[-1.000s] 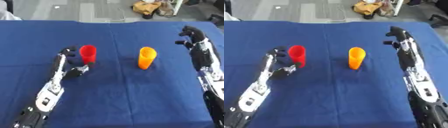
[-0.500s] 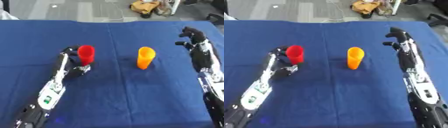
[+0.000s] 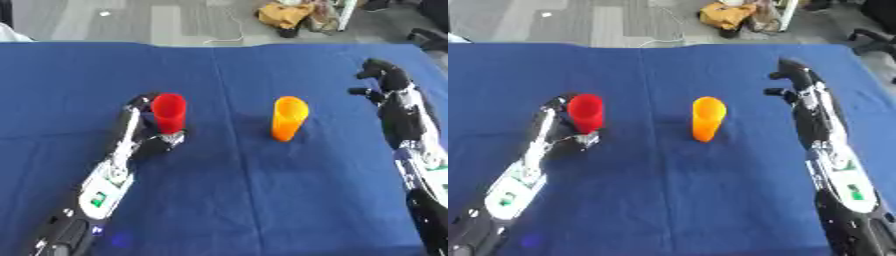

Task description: Pour the contents of one cup into another cup.

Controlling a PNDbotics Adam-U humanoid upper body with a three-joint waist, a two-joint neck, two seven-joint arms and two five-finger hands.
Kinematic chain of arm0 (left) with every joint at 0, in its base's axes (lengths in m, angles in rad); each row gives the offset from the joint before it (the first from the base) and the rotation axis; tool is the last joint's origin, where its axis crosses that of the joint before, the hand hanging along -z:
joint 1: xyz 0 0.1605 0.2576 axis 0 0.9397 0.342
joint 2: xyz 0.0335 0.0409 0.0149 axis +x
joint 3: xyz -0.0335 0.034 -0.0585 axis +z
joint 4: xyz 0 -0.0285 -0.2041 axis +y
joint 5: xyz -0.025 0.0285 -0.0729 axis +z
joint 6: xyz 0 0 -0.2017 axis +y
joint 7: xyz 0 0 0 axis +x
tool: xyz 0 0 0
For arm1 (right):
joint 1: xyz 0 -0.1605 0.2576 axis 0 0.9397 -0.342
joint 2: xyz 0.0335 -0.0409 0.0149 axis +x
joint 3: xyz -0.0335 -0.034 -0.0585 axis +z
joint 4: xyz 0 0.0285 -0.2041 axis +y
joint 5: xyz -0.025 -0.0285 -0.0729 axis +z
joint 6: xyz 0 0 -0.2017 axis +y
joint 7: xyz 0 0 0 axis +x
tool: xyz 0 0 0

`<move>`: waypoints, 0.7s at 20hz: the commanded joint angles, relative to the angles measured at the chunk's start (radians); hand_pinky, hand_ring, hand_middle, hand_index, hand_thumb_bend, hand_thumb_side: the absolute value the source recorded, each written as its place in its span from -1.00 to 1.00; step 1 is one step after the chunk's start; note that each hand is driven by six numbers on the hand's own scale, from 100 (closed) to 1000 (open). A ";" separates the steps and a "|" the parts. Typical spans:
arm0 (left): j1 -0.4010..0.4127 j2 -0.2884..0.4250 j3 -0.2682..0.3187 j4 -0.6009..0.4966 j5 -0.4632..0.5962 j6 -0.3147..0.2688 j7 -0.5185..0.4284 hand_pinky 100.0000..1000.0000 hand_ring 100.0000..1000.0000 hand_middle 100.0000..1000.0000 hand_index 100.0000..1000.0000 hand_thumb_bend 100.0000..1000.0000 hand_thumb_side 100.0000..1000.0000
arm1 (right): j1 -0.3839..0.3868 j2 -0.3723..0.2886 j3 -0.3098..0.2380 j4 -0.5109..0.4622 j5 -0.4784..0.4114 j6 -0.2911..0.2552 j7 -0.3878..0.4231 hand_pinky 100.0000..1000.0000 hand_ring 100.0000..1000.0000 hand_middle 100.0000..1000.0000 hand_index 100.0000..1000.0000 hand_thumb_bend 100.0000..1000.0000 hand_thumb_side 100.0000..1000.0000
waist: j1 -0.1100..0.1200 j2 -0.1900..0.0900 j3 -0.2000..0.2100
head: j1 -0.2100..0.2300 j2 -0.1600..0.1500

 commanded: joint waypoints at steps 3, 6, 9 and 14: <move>-0.042 -0.001 -0.004 -0.004 -0.009 -0.006 -0.011 0.00 0.34 0.40 0.71 0.40 -0.22 | -0.021 -0.012 -0.002 -0.017 -0.006 -0.003 0.007 0.23 0.98 0.11 0.57 0.24 0.36 | -0.002 -0.009 -0.009 | 0.006 -0.014; -0.050 -0.004 -0.008 0.005 -0.019 -0.007 -0.020 -0.12 0.20 0.28 0.68 0.29 -0.29 | -0.022 -0.011 -0.002 -0.017 -0.006 -0.003 0.009 0.23 0.98 0.11 0.57 0.24 0.36 | -0.002 -0.006 -0.013 | 0.009 -0.015; -0.050 -0.007 -0.007 0.017 -0.030 -0.008 -0.026 -0.22 0.13 0.22 0.66 0.12 -0.35 | -0.022 -0.011 -0.003 -0.017 -0.006 -0.002 0.009 0.23 0.98 0.11 0.57 0.24 0.36 | -0.001 -0.005 -0.014 | 0.009 -0.014; -0.046 -0.011 -0.004 0.034 -0.038 -0.012 -0.025 -0.28 0.10 0.19 0.65 0.03 -0.39 | -0.022 -0.011 -0.004 -0.016 -0.005 -0.002 0.009 0.23 0.98 0.11 0.57 0.24 0.36 | -0.001 -0.005 -0.013 | 0.008 -0.012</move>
